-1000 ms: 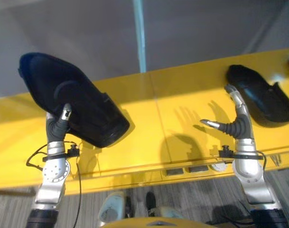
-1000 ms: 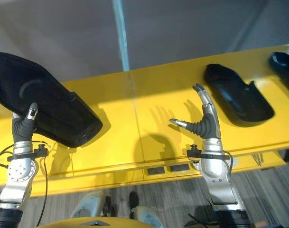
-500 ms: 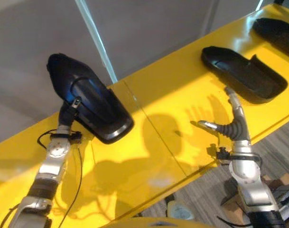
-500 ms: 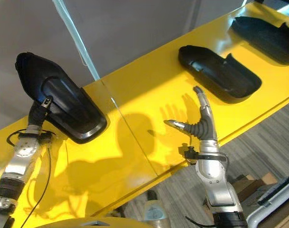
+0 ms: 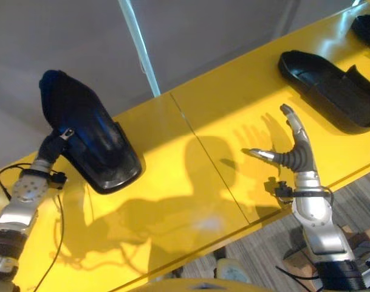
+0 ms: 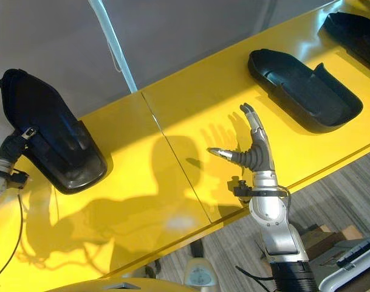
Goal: Move parts from the plastic box to the shelf.
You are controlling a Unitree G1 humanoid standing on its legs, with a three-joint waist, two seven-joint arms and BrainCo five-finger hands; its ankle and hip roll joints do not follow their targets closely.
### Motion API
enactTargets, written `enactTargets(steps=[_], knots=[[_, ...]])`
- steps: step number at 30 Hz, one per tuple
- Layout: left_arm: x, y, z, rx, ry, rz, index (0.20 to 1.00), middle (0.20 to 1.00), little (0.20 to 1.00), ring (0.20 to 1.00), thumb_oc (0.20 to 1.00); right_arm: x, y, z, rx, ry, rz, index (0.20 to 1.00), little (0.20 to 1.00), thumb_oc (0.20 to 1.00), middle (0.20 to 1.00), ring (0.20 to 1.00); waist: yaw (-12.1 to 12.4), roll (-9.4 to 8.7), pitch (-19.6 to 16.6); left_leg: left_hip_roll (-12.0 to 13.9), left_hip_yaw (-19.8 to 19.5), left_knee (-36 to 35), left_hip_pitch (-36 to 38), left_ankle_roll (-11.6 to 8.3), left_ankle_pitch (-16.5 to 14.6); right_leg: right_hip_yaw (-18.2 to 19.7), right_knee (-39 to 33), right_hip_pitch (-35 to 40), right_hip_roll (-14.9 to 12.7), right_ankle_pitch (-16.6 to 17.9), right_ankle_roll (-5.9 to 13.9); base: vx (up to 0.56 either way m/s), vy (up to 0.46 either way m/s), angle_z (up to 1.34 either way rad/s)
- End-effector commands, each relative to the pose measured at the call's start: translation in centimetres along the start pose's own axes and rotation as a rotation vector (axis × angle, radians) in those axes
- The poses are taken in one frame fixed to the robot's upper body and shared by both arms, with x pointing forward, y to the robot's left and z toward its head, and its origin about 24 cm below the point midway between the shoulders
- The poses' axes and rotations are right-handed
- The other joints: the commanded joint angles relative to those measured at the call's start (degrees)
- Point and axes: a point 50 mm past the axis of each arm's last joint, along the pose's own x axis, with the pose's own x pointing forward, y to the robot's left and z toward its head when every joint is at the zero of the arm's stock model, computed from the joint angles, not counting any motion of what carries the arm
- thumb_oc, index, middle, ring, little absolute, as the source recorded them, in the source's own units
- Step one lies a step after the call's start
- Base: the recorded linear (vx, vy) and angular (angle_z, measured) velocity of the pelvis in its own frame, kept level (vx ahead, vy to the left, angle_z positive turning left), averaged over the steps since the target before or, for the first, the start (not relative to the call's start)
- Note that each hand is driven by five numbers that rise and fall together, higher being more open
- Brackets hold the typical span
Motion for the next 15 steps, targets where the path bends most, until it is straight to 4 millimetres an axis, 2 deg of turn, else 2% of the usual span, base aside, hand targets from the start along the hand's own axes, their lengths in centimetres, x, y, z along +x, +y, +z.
enactTargets(steps=[1,3,9,12,13,14,15], knots=[[0.5,2.3,1.2,0.104,-0.039,0.031,0.2,0.2,0.2,0.2,0.2,0.9,-0.4,2.2,0.05,-0.142,0.012,1.0,1.0,1.0,1.0,1.0,0.5,-1.18,-0.3,3.3,2.4,3.5,4.9,-5.08,-9.7,0.8,3.9,-0.5,-1.9,-6.5,8.42,-0.01,-0.021,0.05],[0.4,1.8,0.9,0.106,-0.028,0.003,0.2,0.2,0.2,0.2,0.2,0.9,-0.3,2.3,0.055,-0.146,0.022,1.0,1.0,1.0,1.0,1.0,0.7,-1.43,-0.2,3.4,2.4,3.6,4.7,-5.05,-9.7,0.7,4.0,-0.7,-1.8,-6.5,8.46,-0.01,-0.02,0.04],[-0.1,-2.2,-0.8,0.017,0.032,-0.086,0.2,0.2,0.2,0.2,0.2,1.0,0.3,2.9,0.081,-0.169,0.041,1.0,1.0,1.0,1.0,1.0,0.9,-2.29,0.2,3.7,2.6,3.9,4.8,-4.88,-9.9,0.9,4.1,-0.8,-1.5,-6.6,8.33,0.0,0.0,0.0],[-0.1,-2.7,-1.0,0.006,0.039,-0.093,0.2,0.2,0.2,0.2,0.2,1.1,0.4,2.9,0.082,-0.172,0.043,1.0,1.0,1.0,1.0,1.0,0.9,-2.32,0.2,3.7,2.7,3.9,4.8,-4.86,-9.9,1.0,4.1,-0.8,-1.5,-6.6,8.32,0.0,0.0,0.0],[-0.2,-4.3,-1.3,-0.029,0.051,-0.123,0.2,0.2,0.2,0.2,0.2,1.2,0.6,3.1,0.087,-0.18,0.05,1.0,1.0,1.0,1.0,1.0,0.9,-2.54,0.3,3.8,2.8,4.0,4.8,-4.82,-10.1,1.1,4.2,-0.8,-1.4,-6.6,8.26,0.0,0.0,0.0],[-0.2,-4.3,-1.3,-0.029,0.051,-0.123,0.2,0.2,0.2,0.2,0.2,1.2,0.6,3.1,0.087,-0.18,0.05,1.0,1.0,1.0,1.0,1.0,0.9,-2.52,0.3,3.8,2.8,4.0,4.8,-4.82,-10.1,1.2,4.2,-0.8,-1.4,-6.6,8.27,0.0,-0.01,-0.03],[-0.1,-5.3,-1.3,-0.047,0.052,-0.14,0.2,0.2,0.2,0.2,0.2,1.2,0.8,3.2,0.095,-0.182,0.054,1.0,1.0,1.0,1.0,1.0,0.8,-2.61,0.3,3.9,2.8,4.1,4.9,-4.77,-10.2,1.1,4.2,-0.8,-1.4,-6.7,8.22,0.0,0.0,0.0]])
